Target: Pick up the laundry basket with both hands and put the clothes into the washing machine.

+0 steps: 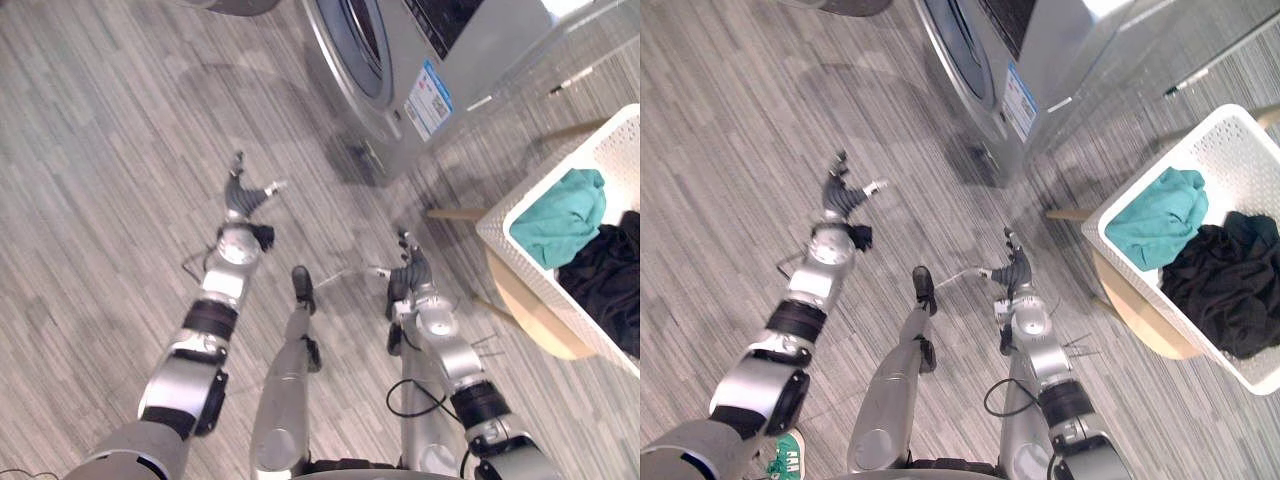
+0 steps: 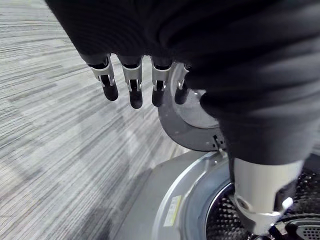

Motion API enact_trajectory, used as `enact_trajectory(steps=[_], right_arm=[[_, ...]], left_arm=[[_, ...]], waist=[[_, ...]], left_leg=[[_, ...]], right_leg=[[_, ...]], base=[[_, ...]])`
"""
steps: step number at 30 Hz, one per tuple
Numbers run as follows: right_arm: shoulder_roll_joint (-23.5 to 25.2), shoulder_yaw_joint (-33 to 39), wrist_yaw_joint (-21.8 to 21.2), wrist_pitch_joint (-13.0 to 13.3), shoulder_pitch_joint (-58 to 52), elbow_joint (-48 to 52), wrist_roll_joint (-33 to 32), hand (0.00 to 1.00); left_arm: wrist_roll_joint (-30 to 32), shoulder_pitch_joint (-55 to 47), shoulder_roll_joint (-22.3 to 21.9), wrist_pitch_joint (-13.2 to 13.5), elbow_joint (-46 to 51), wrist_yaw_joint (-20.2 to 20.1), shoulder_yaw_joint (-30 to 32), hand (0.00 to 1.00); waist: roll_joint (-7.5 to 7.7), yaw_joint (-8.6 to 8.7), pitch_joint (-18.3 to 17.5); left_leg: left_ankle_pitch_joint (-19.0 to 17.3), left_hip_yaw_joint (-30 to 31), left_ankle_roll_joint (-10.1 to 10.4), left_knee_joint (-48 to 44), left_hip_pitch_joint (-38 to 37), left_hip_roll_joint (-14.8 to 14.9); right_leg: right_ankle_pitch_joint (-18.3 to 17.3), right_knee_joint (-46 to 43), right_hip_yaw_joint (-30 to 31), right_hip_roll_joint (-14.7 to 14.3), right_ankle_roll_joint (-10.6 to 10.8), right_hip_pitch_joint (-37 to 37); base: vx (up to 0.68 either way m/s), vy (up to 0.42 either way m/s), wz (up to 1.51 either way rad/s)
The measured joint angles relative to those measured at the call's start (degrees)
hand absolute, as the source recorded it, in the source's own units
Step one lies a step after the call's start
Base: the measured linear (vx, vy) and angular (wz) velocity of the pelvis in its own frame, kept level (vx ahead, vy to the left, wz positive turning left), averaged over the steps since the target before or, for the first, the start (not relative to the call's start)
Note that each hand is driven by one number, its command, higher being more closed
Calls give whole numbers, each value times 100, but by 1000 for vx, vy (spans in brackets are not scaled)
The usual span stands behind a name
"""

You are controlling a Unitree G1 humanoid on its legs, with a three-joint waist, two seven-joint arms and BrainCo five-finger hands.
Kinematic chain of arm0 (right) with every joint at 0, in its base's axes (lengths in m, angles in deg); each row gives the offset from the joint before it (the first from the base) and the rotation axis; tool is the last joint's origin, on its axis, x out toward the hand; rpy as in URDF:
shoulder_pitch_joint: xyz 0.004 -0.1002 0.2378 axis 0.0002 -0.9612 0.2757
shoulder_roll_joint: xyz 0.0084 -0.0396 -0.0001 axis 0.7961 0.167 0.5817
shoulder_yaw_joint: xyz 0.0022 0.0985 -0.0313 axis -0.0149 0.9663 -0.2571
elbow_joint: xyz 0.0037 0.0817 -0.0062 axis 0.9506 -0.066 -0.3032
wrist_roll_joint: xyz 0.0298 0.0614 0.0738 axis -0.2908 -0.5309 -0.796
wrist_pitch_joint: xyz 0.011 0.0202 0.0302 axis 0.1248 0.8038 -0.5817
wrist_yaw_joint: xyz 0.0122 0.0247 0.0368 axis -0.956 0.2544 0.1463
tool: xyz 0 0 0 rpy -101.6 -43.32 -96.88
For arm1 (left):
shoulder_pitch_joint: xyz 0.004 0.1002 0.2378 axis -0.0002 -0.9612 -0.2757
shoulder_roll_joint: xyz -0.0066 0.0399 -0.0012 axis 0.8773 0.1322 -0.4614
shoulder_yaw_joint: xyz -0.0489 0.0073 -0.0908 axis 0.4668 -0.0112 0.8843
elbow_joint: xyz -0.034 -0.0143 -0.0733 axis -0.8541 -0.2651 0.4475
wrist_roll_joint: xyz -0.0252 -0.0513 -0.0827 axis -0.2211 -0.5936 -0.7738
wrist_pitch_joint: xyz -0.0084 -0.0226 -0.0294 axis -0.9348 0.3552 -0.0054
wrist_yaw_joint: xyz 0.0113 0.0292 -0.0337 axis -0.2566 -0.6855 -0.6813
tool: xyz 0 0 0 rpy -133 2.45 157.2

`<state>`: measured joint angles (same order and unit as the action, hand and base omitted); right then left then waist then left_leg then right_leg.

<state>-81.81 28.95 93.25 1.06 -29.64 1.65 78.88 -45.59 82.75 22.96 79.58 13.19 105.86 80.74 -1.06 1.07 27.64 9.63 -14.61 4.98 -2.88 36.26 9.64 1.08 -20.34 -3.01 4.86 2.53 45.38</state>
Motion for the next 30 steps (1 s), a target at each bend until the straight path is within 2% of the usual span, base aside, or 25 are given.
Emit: enact_trajectory(steps=[1,4,9,11,13,21,24,30], right_arm=[[-13,159,17,7,-164,170,-1,0],[-29,361,108,46,-310,457,-2,0],[-46,608,162,87,-454,807,-2,0],[-46,675,260,181,-535,995,-3,0],[-39,708,284,230,-540,1113,-3,0],[-35,782,370,455,-797,1536,-3,0],[-35,799,369,520,-932,1594,-6,0],[-46,791,349,685,-1278,1760,-127,0]], left_arm=[[77,151,84,-1,0,-1,9,0],[125,252,226,-7,-1,-14,155,0],[379,416,322,-98,-83,-111,218,0],[557,616,397,-173,-154,-113,223,0],[742,745,484,-231,-204,-111,248,0],[1238,985,691,-511,-207,-64,537,0],[1329,1107,734,-565,-207,36,671,0],[1440,1576,1097,-618,-213,143,666,0]], waist=[[76,23,42],[177,79,98],[186,106,103],[199,106,110],[271,97,149],[284,64,155],[286,44,156],[292,-1,153]], left_leg=[[-101,-66,7,-153,57,53],[-299,-217,5,-415,163,167],[-434,-281,2,-633,382,267],[-466,-307,-13,-755,525,327],[-478,-335,-13,-820,560,354],[-514,-296,-22,-915,803,397],[-513,-272,-22,-916,833,402],[-511,-172,-23,-916,923,407]], right_leg=[[55,82,60,-48,-8,-2],[140,241,186,-138,2,0],[202,374,211,-201,-6,73],[202,384,153,-219,-7,117],[202,386,146,-233,-7,119],[217,449,27,-236,-22,217],[217,458,-10,-236,-22,217],[217,489,-126,-233,-22,217]], base=[[35,-20,-27],[30,-20,-28],[34,-15,-10],[33,-22,6],[29,-29,4],[21,-25,3],[24,-33,6],[12,-37,6]])
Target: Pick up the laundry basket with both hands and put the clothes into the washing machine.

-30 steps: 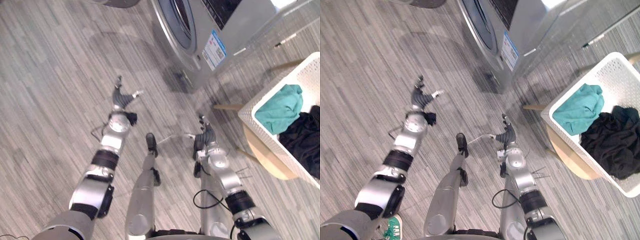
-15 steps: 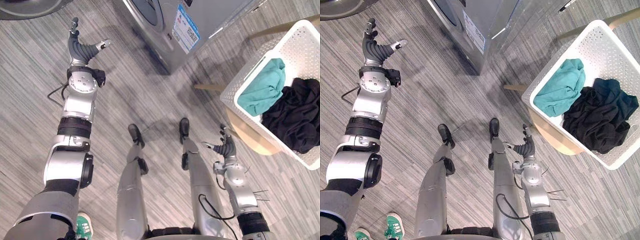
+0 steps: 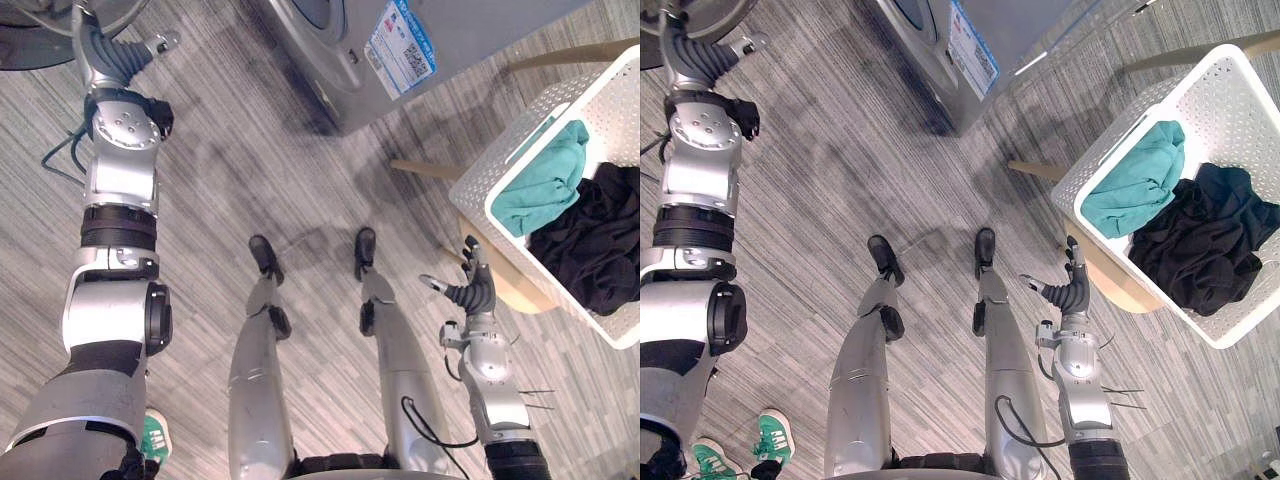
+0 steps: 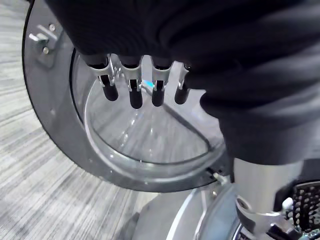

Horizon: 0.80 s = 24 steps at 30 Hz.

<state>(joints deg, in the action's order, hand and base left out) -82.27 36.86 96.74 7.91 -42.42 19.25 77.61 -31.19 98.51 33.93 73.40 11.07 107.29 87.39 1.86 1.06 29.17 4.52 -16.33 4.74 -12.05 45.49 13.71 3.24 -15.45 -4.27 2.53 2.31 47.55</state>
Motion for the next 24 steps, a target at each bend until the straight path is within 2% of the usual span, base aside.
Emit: enact_trajectory(steps=[5,9,15,19,21,22,24], right_arm=[[-6,-56,-95,41,-36,-1,-120,0],[-39,-218,-120,204,-38,6,-195,0],[-37,-299,-207,217,-175,130,-329,0],[-11,-482,-233,202,-174,213,-326,0],[3,-505,-238,160,-172,253,-320,0],[37,-484,-240,-6,-178,371,-303,0],[57,-468,-246,-104,-197,460,-238,0]], left_arm=[[5,180,236,26,3,144,-26,0],[0,454,349,-135,-93,246,-34,0],[-3,425,453,-186,-126,341,30,0],[-124,-941,-101,9,336,314,601,0],[-367,-1669,-350,48,781,248,622,0],[-601,-2418,-635,84,1313,197,637,0],[-767,-3267,-980,202,1832,98,638,0]], waist=[[50,8,-4],[89,-11,-10],[165,45,-26],[172,38,-32],[172,18,-32],[170,4,-31],[173,-30,-54]], left_leg=[[3,56,-1,0,75,5],[3,40,0,-3,88,32],[4,-10,-1,-32,-69,53],[0,-100,-2,-35,-604,56],[-32,-116,-13,-35,-799,54],[-70,-116,-13,-56,-1022,57],[-179,-116,-3,-114,-1337,52]], right_leg=[[2,79,-70,0,-1,0],[34,145,-70,-31,-2,-15],[48,168,-60,-40,-1,-184],[31,167,-31,-28,12,-666],[-24,148,-28,-26,4,-850],[-87,59,-58,-29,-17,-1045],[-244,-101,-66,-11,-47,-1314]], base=[[12,-28,5],[17,-41,-3],[1,-36,-1],[0,-34,-3],[3,-15,2],[3,-23,7],[0,-23,9]])
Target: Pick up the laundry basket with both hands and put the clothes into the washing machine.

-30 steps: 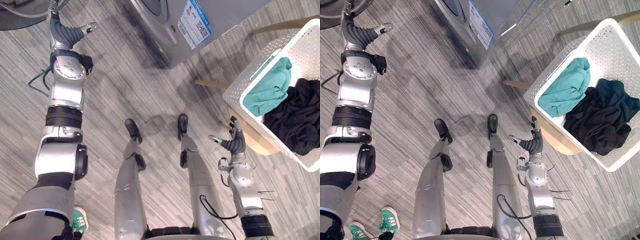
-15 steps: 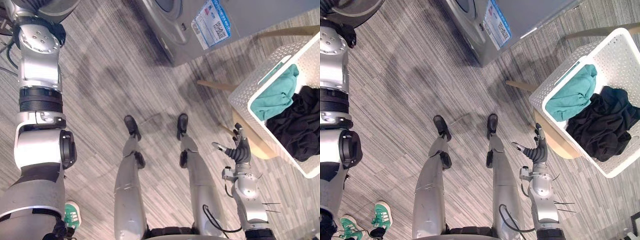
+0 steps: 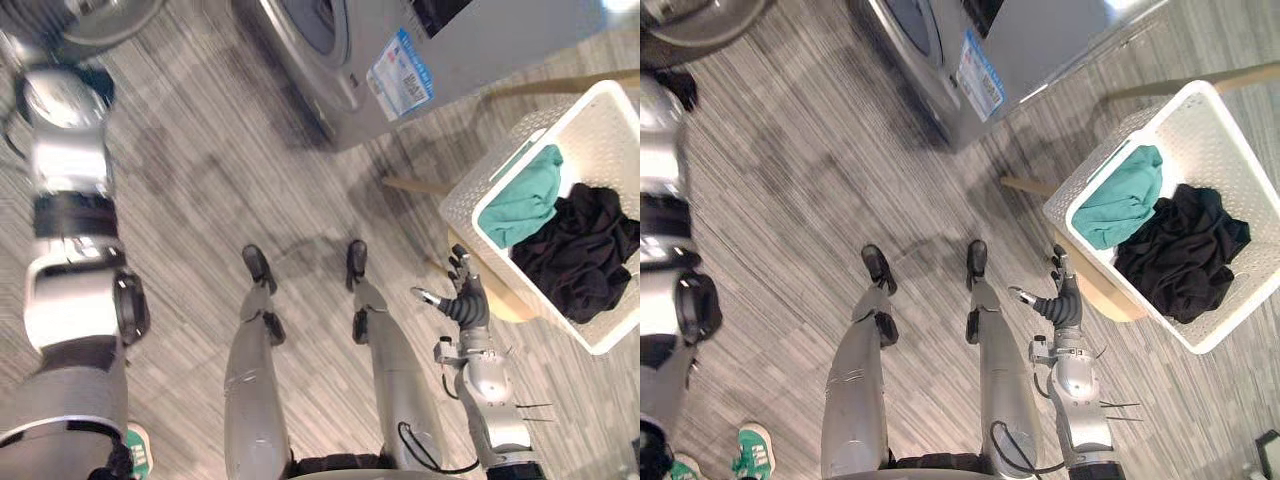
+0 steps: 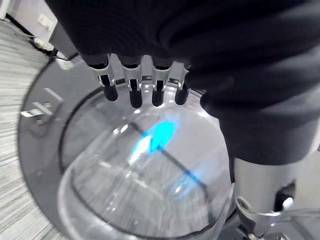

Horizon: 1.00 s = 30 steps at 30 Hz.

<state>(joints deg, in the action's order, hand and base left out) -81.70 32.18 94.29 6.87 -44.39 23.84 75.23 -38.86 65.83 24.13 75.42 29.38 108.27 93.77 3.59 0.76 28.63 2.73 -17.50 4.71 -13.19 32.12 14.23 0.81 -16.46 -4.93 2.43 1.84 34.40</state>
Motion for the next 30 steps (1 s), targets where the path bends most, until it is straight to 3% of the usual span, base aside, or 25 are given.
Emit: enact_trajectory(steps=[2,6,12,15,17,18,19,21,23,25,26,27,28,29,30], right_arm=[[34,69,-22,-214,-55,-36,126,0],[38,255,-207,-442,-309,-39,266,0],[147,313,-491,-579,-273,-325,396,0],[121,326,-507,-572,90,-859,612,0],[93,336,-505,-578,442,-1335,728,0],[76,340,-497,-583,598,-1624,800,0],[70,341,-496,-584,613,-1726,834,0],[19,323,-493,-580,577,-1736,987,0],[-156,310,-499,-578,521,-1737,1122,0],[-290,198,-513,-577,458,-1765,1282,0],[-406,78,-514,-575,446,-1782,1342,0],[-438,27,-516,-575,449,-1798,1376,0],[-429,-50,-519,-576,477,-1822,1389,0],[-440,-81,-509,-578,561,-1889,1425,0],[-446,-80,-506,-581,612,-1949,1445,0]], left_arm=[[-157,-1369,-566,169,451,-79,10,0],[-242,-2934,-1299,229,342,-388,41,0],[-95,-4029,-2002,202,-1655,-773,280,0],[129,-4257,-2204,202,-2502,-885,440,0],[198,-4277,-2214,208,-2857,-891,465,0],[198,-4321,-2206,206,-2999,-893,483,0],[208,-4365,-2174,211,-3097,-893,485,0],[214,-4386,-2135,214,-3250,-937,592,0],[298,-4390,-2146,214,-3364,-1004,632,0],[346,-4401,-2150,219,-3388,-1015,632,0],[392,-4454,-2220,218,-3394,-1029,627,0],[416,-4497,-2252,220,-3401,-1054,626,0],[429,-4578,-2355,222,-3469,-1109,618,0],[423,-4599,-2433,243,-3486,-1113,601,0],[424,-4598,-2420,252,-3485,-1117,569,0]], waist=[[-10,-18,-409],[-84,-166,-1058],[-221,-147,-1738],[-271,-98,-1912],[-278,-20,-1917],[-284,-14,-1916],[-313,-8,-1926],[-361,-8,-1973],[-476,12,-2034],[-452,-2,-2036],[-522,-8,-2022],[-549,-9,-2025],[-571,-38,-2026],[-602,-46,-2034],[-598,-70,-2032]], left_leg=[[-225,-17,12,-112,-312,-21],[-361,-97,33,-68,-924,-44],[-464,-654,109,277,-1986,-122],[-553,-1205,142,443,-2419,-111],[-544,-1701,146,584,-2674,-58],[-561,-2003,163,669,-2925,-50],[-603,-2232,225,673,-3163,30],[-611,-2467,281,720,-3466,118],[-743,-2645,489,319,-3593,455],[-781,-2445,401,-1022,-3375,1017],[-657,-2064,-237,-2040,-3156,1412],[-485,-1783,-543,-2461,-3033,1524],[-448,-971,-607,-3112,-2705,1462],[-1074,-307,-368,-3359,-2450,1033],[-1311,-34,-324,-3351,-2362,779]], right_leg=[[-294,-250,0,52,1,-216],[-486,-275,42,70,57,-753],[-467,-27,537,-38,148,-1382],[-116,421,1087,-200,203,-1554],[-83,639,357,76,-3,-1577],[-35,705,-626,391,-128,-1695],[79,800,-1360,522,-292,-1890],[262,887,-1835,514,-241,-2082],[149,882,-1528,215,-273,-2131],[50,882,-1351,40,-317,-2242],[0,879,-1159,-137,-393,-2392],[-23,886,-1023,-221,-429,-2472],[-63,923,-664,-308,-516,-2609],[-80,938,-339,-345,-572,-2676],[-78,947,-185,-341,-577,-2712]], base=[[1,-33,5],[81,-42,-3],[94,-7,-44],[56,36,-102],[23,39,-123],[36,33,-125],[56,3,-123],[84,-96,-109],[98,-180,-99],[69,-198,-92],[77,-178,-98],[111,-107,-124],[159,16,-132],[176,50,-135],[195,68,-134]])
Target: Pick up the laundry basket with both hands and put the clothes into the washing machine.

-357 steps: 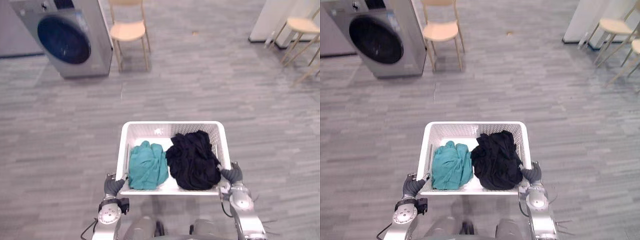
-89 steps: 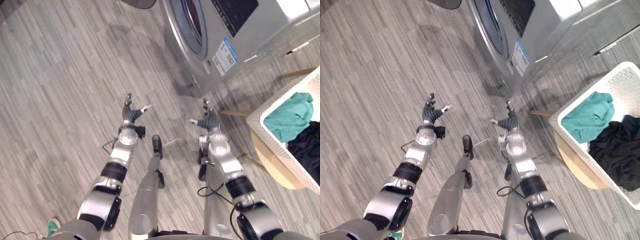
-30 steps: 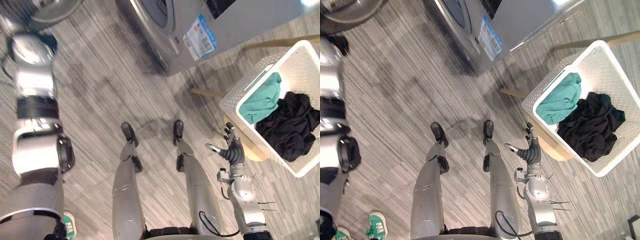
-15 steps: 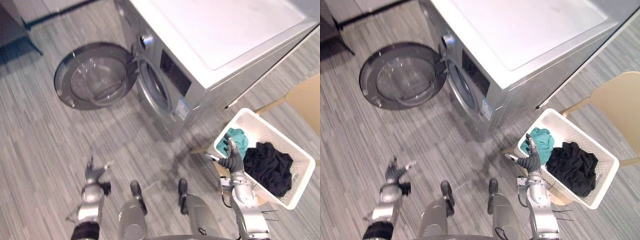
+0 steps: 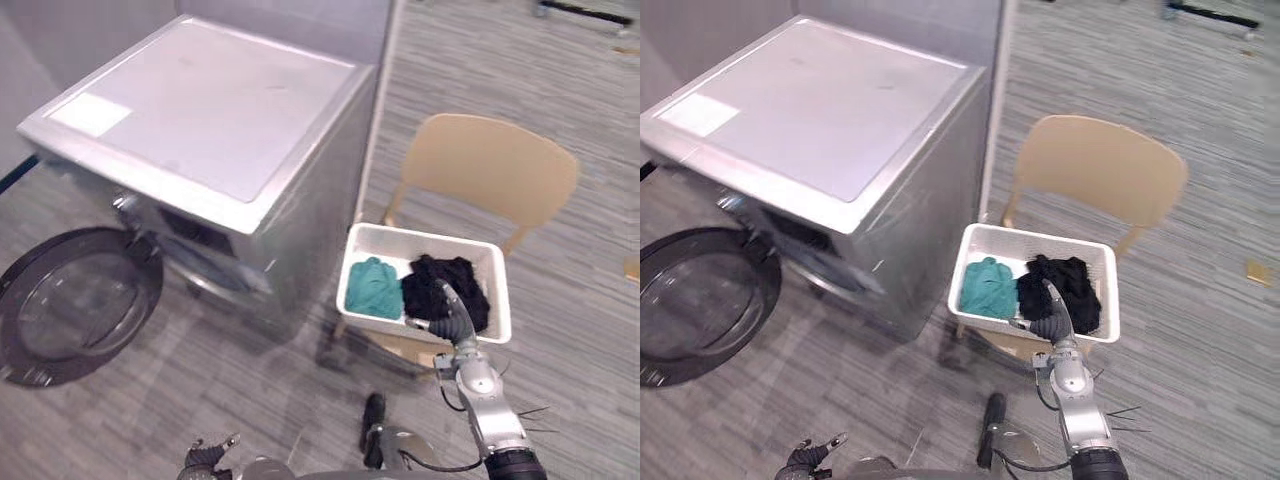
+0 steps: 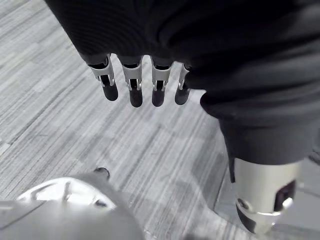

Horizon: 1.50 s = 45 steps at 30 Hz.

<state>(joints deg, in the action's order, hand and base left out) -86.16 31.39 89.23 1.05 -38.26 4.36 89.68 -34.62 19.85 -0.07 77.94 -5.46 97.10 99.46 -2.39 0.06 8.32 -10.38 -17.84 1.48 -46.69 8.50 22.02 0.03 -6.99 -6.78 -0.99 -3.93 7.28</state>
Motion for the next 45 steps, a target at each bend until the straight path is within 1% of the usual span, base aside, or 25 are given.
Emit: enact_trajectory(steps=[1,2,3,4,5,6,7,8,10,13,15,18,20,22,23,24,25,27,29,33,36,39,41,43,45], right_arm=[[-53,-1,-1,-2,93,-146,50,0],[-87,-6,1,-7,130,-249,68,0],[-101,-11,10,-8,138,-282,114,0],[-110,-10,15,-9,167,-325,152,0],[-170,-12,24,-23,236,-375,179,0],[-254,-96,30,-35,340,-428,215,0],[-275,-156,31,-42,402,-477,237,0],[-272,-326,25,-67,483,-596,273,0],[-338,-473,11,-72,552,-637,372,0],[-427,-677,-11,-72,910,-952,595,0],[-594,-886,-88,-70,1102,-1082,752,0],[-824,-1261,-144,-56,1531,-1332,934,0],[-983,-1432,-164,-3,1932,-1503,958,0],[-1182,-1729,-180,9,2557,-1787,1038,0],[-1269,-1852,-177,20,2934,-1936,1119,0],[-1339,-1916,-176,18,3147,-2037,1163,0],[-1405,-1959,-166,17,3305,-2149,1177,0],[-1511,-1981,-152,6,3470,-2301,1193,0],[-1594,-2079,-70,-5,3631,-2370,1355,0],[-1651,-2349,20,-6,4132,-2397,1524,0],[-1544,-2696,43,-21,4480,-2427,1629,0],[-1399,-3054,52,-23,4958,-2673,1742,0],[-1402,-3112,65,-62,5196,-2868,1750,0],[-1419,-3175,148,-125,5507,-3146,1764,0],[-1448,-3264,215,-134,5726,-3296,1856,0]], left_arm=[[-1,0,10,-2,6,6,-91,0],[-2,-17,-13,0,2,2,-217,0],[-11,-24,-38,2,2,5,-302,0],[-16,-25,-55,6,2,5,-332,0],[-54,-33,-89,6,2,5,-335,0],[-125,-111,-135,23,4,7,-335,0],[-128,-145,-143,24,-8,8,-334,0],[-135,-180,-99,26,-12,10,-326,0],[-132,-118,-54,41,-63,1,-338,0],[-111,-116,17,32,-100,0,-352,0],[-104,-116,116,0,-126,0,-371,0],[-88,-101,247,-11,-123,1,-411,0],[-87,13,246,-6,-124,1,-433,0],[-90,189,246,7,-111,3,-433,0],[-98,311,256,42,-110,7,-432,0],[-109,398,259,46,-111,11,-432,0],[-111,465,259,70,-111,20,-433,0],[-113,555,260,111,-101,34,-434,0],[-117,620,258,122,-98,65,-466,0],[-124,895,215,133,-10,141,-593,0],[-181,1076,202,259,212,173,-652,0],[-398,1366,193,308,328,270,-649,0],[-512,1566,172,364,377,292,-645,0],[-652,1732,88,369,513,349,-643,0],[-692,1812,0,408,580,401,-637,0]], waist=[[-12,-94,8],[-55,-116,32],[-116,-123,45],[-142,-123,51],[-197,-142,57],[-350,-167,28],[-404,-212,46],[-367,-281,48],[-260,-247,46],[-280,-256,36],[-288,-266,38],[-297,-418,59],[-356,-408,229],[-404,-424,451],[-401,-429,640],[-390,-461,740],[-386,-557,830],[-378,-603,992],[-351,-752,1140],[-344,-868,1350],[-298,-903,1447],[-249,-1005,1486],[-249,-1017,1490],[-196,-1076,1564],[-170,-1101,1665]], left_leg=[[-289,306,-6,247,99,-449],[-334,550,-29,782,137,-786],[-324,759,-13,1304,137,-994],[-308,882,10,1642,155,-1105],[-182,1103,194,2295,159,-1283],[65,1289,473,2805,84,-1303],[369,1289,358,2821,8,-1305],[278,1062,314,2898,-211,-1340],[209,908,214,3000,-325,-1476],[162,878,68,2957,-350,-1594],[151,928,46,2956,-369,-1641],[153,1039,44,2960,-347,-1657],[162,1197,34,2855,-178,-1662],[219,1337,-2,2757,262,-1654],[282,1377,20,2766,516,-1661],[360,1411,-1,2780,718,-1667],[421,1450,6,2807,882,-1683],[566,1528,-21,2897,1112,-1719],[681,1629,-34,2899,1387,-1732],[832,1822,-9,2876,1801,-1779],[908,1919,15,2846,2086,-1811],[910,1882,20,2791,2529,-1787],[1002,1609,19,2794,2878,-1618],[1162,1614,-30,2833,3179,-1639],[1229,1660,-12,2885,3361,-1705]], right_leg=[[22,42,281,3,-35,-109],[24,70,451,6,-35,-235],[-1,65,571,3,6,-303],[-17,42,660,1,38,-318],[-43,-4,853,-26,120,-297],[-75,-17,1048,-150,218,-305],[-84,-27,1172,-198,259,-336],[-106,42,1321,-139,386,-463],[-7,156,1339,35,569,-563],[18,334,1321,168,686,-697],[26,419,1242,220,724,-784],[27,425,1030,264,729,-806],[27,401,869,259,728,-756],[30,286,735,236,722,-392],[44,190,681,238,701,-124],[58,144,659,239,684,92],[73,114,622,245,673,259],[94,104,462,281,671,457],[102,-14,328,293,656,728],[45,-282,59,340,619,1152],[-115,-630,-129,410,577,1475],[-213,-903,-275,469,542,1930],[-239,-1009,-449,511,528,2230],[-286,-1164,-563,578,528,2551],[-344,-1298,-641,653,530,2777]], base=[[165,68,-125],[178,102,-120],[133,114,-79],[102,156,-74],[75,203,-97],[73,221,-114],[115,244,-123],[147,222,-85],[151,214,-37],[106,152,1],[105,78,23],[74,22,23],[-18,-20,34],[-128,-22,34],[-194,-26,28],[-169,-23,21],[-151,-20,27],[-70,-14,38],[-21,-20,29],[-12,-19,31],[-45,-15,32],[-84,-18,24],[-85,-30,44],[-49,-12,33],[-16,1,28]])
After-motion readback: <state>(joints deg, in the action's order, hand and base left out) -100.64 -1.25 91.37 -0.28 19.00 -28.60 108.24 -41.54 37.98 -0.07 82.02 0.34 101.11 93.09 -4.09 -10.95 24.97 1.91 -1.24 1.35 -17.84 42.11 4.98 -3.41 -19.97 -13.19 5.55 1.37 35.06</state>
